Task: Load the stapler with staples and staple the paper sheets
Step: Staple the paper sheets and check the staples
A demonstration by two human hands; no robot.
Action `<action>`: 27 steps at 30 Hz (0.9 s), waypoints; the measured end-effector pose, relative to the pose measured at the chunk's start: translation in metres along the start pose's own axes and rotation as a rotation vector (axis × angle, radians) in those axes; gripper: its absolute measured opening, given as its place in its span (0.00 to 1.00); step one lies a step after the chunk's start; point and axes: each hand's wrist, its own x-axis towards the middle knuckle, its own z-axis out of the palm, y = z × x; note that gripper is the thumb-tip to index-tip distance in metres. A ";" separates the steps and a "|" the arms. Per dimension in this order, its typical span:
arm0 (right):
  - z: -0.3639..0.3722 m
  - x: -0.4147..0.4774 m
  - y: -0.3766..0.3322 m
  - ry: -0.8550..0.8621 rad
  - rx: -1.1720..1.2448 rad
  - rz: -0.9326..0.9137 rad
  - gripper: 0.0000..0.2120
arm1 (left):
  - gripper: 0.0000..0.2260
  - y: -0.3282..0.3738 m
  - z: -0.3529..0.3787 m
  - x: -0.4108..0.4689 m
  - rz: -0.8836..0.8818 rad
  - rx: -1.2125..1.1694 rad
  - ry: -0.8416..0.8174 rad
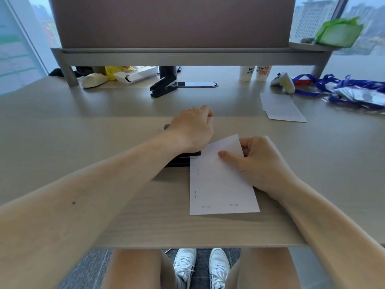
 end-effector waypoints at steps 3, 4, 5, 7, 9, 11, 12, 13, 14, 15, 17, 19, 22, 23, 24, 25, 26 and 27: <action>0.000 0.001 0.002 0.001 -0.004 -0.003 0.05 | 0.16 -0.001 0.001 0.000 -0.003 -0.012 0.004; 0.000 0.001 0.002 -0.001 0.000 -0.002 0.05 | 0.16 -0.001 0.001 0.000 -0.005 -0.012 0.004; 0.000 0.001 0.002 0.000 0.002 0.000 0.05 | 0.16 0.000 0.001 0.000 -0.006 -0.011 0.002; 0.000 0.001 0.002 0.005 0.003 -0.003 0.05 | 0.16 0.000 0.001 0.000 -0.009 -0.009 -0.007; 0.000 0.001 0.002 0.007 -0.001 -0.001 0.05 | 0.18 0.000 0.000 0.000 -0.017 -0.010 -0.017; 0.000 0.001 0.002 0.005 -0.002 0.005 0.05 | 0.18 -0.001 0.000 0.000 -0.024 -0.018 -0.020; 0.000 0.001 0.002 0.002 0.000 0.006 0.05 | 0.17 -0.001 0.000 0.001 -0.024 -0.019 -0.016; 0.000 0.002 0.002 0.000 0.001 0.005 0.05 | 0.16 -0.001 0.000 0.000 -0.024 -0.016 -0.013; 0.000 0.002 0.002 -0.001 0.003 0.003 0.05 | 0.16 -0.001 0.000 0.000 -0.022 -0.013 -0.010; 0.000 0.002 0.003 -0.001 0.004 -0.001 0.05 | 0.16 0.000 0.000 0.000 -0.019 -0.011 -0.009; 0.001 0.002 0.004 -0.001 0.003 -0.006 0.05 | 0.16 0.000 0.002 0.000 -0.019 -0.014 -0.011; 0.000 0.002 0.004 -0.003 0.012 -0.004 0.05 | 0.16 -0.001 0.002 0.001 -0.023 -0.015 -0.015; 0.000 0.003 0.005 -0.002 0.003 -0.011 0.05 | 0.16 -0.001 0.003 0.002 -0.025 -0.016 -0.018; 0.000 0.003 0.005 -0.001 0.002 -0.013 0.05 | 0.16 -0.001 0.003 0.002 -0.026 -0.014 -0.018; 0.000 0.003 0.006 -0.002 0.003 -0.015 0.05 | 0.16 -0.001 0.003 0.001 -0.027 -0.012 -0.019; 0.000 0.003 0.006 -0.001 0.003 -0.017 0.05 | 0.16 0.000 0.003 0.001 -0.027 -0.006 -0.021; 0.000 0.003 0.006 -0.002 0.003 -0.019 0.05 | 0.16 0.001 0.004 0.001 -0.030 0.003 -0.024; 0.000 0.004 0.007 -0.001 0.001 -0.021 0.05 | 0.16 0.003 0.004 0.001 -0.035 0.015 -0.030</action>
